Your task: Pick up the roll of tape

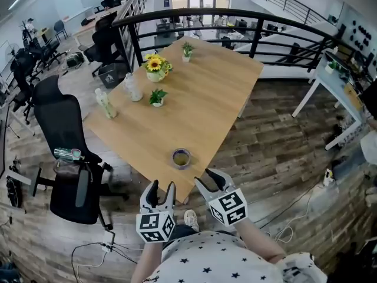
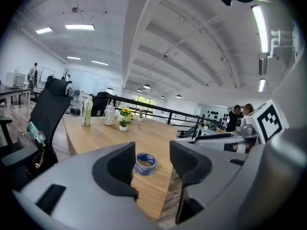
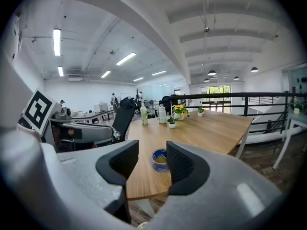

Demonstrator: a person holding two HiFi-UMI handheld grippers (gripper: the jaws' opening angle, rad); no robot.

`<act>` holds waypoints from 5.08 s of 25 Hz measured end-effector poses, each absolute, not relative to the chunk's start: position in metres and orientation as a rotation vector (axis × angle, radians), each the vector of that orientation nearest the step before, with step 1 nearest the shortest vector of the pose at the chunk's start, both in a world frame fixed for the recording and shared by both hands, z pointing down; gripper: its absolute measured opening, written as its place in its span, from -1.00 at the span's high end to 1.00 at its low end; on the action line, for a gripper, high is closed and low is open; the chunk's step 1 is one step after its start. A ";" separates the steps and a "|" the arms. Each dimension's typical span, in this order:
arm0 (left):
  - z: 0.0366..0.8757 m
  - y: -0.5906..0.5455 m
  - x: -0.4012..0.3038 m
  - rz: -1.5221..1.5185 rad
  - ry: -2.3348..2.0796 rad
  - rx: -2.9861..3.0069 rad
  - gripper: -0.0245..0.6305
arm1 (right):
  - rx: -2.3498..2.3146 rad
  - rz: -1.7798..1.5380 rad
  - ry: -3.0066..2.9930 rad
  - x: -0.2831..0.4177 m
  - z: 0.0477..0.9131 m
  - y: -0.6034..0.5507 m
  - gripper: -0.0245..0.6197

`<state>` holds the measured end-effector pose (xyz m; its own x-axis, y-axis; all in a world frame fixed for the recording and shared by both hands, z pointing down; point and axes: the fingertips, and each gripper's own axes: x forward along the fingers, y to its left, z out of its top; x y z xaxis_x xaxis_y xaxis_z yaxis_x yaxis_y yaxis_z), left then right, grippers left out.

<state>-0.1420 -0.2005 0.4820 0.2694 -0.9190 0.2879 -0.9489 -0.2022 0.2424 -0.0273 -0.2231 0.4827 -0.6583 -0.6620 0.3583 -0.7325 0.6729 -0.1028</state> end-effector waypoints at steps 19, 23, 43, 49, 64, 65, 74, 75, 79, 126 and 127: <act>0.509 -0.300 -0.175 0.150 -1.642 2.154 0.31 | 1.084 0.400 -2.498 -0.065 0.532 -0.331 0.42; 0.517 -0.310 -0.178 0.161 -1.636 2.131 0.31 | 1.048 0.425 -2.465 -0.070 0.551 -0.345 0.42; 0.551 -0.329 -0.194 0.192 -1.637 2.032 0.31 | 0.920 0.479 -2.319 -0.085 0.626 -0.378 0.42; 0.559 -0.330 -0.196 0.212 -1.625 2.025 0.31 | 0.914 0.463 -2.270 -0.092 0.642 -0.385 0.50; 0.558 -0.331 -0.199 0.196 -1.617 2.035 0.31 | 0.906 0.438 -2.242 -0.094 0.646 -0.385 0.73; 0.558 -0.331 -0.199 0.194 -1.618 2.036 0.31 | 0.910 0.444 -2.241 -0.094 0.645 -0.385 0.73; 0.552 -0.321 -0.198 0.176 -1.635 2.040 0.31 | 0.988 0.420 -2.269 -0.085 0.628 -0.382 0.74; 0.550 -0.319 -0.197 0.175 -1.639 2.040 0.31 | 0.995 0.423 -2.277 -0.085 0.623 -0.380 0.74; 0.543 -0.307 -0.196 0.159 -1.654 2.042 0.31 | 1.024 0.421 -2.316 -0.082 0.607 -0.370 0.74; 0.481 -0.065 -0.087 0.035 -1.735 2.162 0.31 | 1.114 0.189 -2.578 0.014 0.479 -0.117 0.74; 0.481 -0.060 -0.085 0.034 -1.735 2.166 0.31 | 1.117 0.185 -2.580 0.016 0.478 -0.111 0.74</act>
<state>-0.0850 -0.0602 0.4805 0.2443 -0.9390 0.2421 -0.9477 -0.1783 0.2648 0.0155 -0.1110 0.4777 -0.6418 -0.6860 0.3427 -0.7280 0.6856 0.0091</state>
